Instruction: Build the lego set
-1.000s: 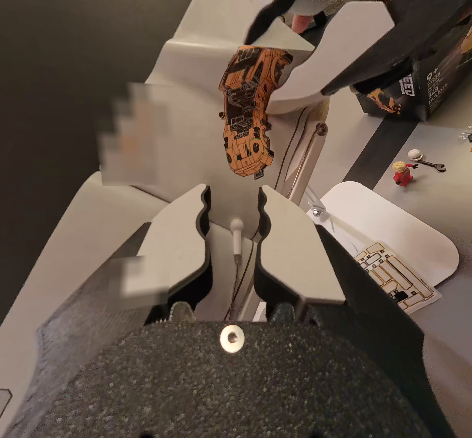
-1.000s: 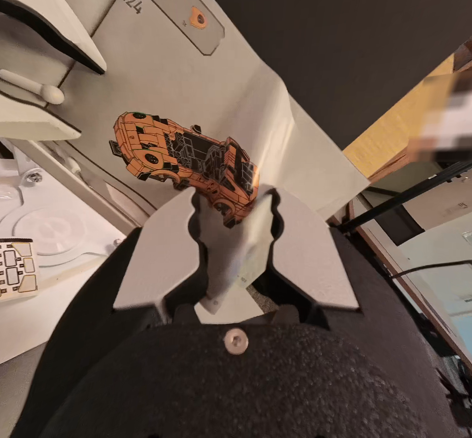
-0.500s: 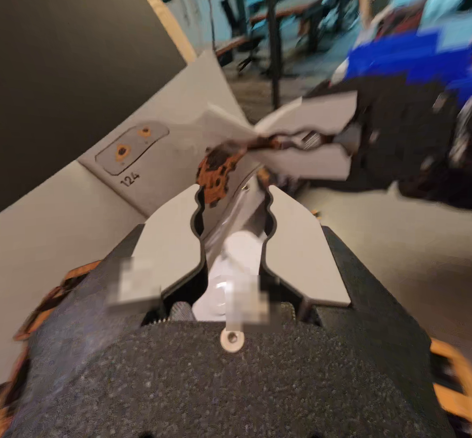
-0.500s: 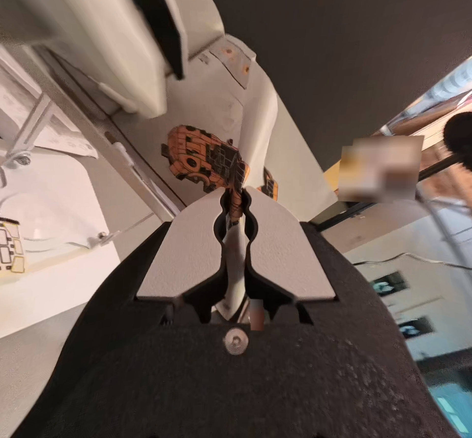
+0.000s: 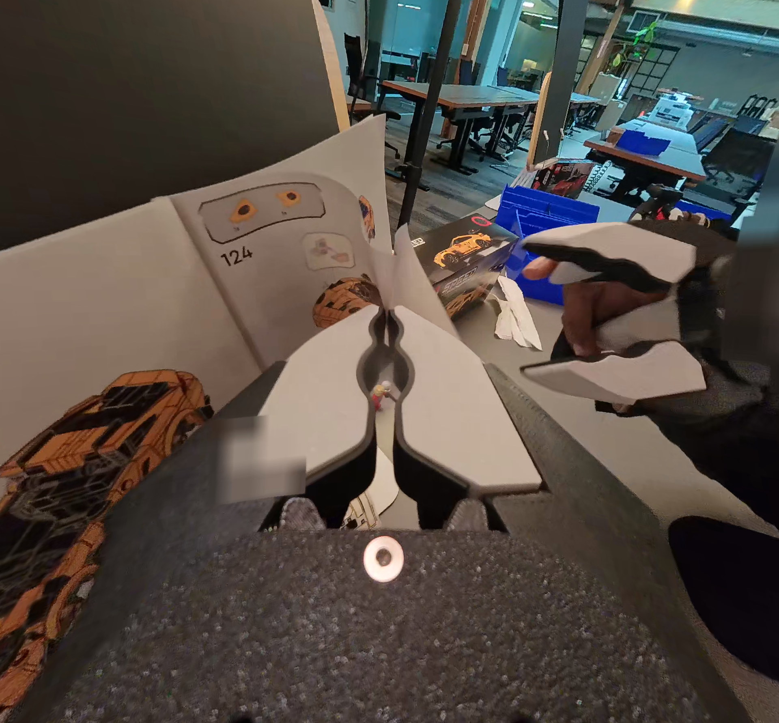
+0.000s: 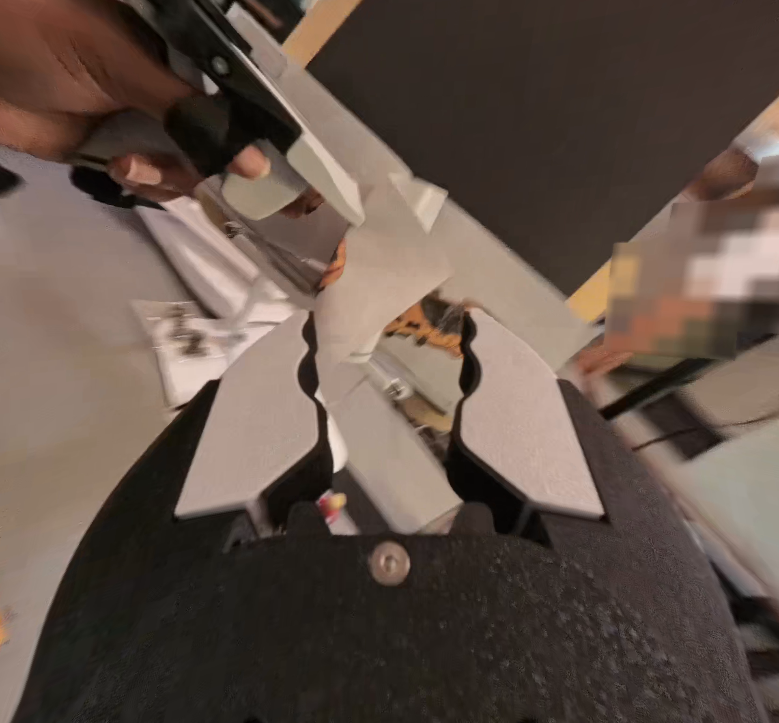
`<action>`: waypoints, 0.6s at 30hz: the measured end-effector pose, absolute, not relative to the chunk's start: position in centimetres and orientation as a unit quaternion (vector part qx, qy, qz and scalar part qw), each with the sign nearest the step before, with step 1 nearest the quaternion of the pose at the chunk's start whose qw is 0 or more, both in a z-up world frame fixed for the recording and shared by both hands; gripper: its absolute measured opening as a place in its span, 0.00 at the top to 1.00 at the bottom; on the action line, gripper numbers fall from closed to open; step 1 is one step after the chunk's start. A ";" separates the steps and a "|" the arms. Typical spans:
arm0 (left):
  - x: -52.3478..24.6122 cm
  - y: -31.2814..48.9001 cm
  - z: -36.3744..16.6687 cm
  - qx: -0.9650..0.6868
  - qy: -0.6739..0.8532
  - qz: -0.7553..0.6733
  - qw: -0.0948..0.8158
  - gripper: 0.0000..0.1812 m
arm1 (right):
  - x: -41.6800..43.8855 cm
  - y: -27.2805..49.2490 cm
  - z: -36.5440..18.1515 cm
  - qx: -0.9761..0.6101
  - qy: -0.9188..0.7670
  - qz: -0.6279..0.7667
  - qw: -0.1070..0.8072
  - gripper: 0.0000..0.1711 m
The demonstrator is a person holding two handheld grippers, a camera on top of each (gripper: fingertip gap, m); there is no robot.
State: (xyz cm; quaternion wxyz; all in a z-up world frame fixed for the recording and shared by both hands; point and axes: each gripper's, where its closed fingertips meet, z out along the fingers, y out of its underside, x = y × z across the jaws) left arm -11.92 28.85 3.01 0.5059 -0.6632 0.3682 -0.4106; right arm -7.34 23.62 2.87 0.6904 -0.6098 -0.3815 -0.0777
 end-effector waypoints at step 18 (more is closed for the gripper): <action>-16.9 33.1 -4.3 -0.712 0.527 -0.006 0.464 0.88 | -8.5 23.7 1.8 -0.684 -0.324 0.293 0.584 1.00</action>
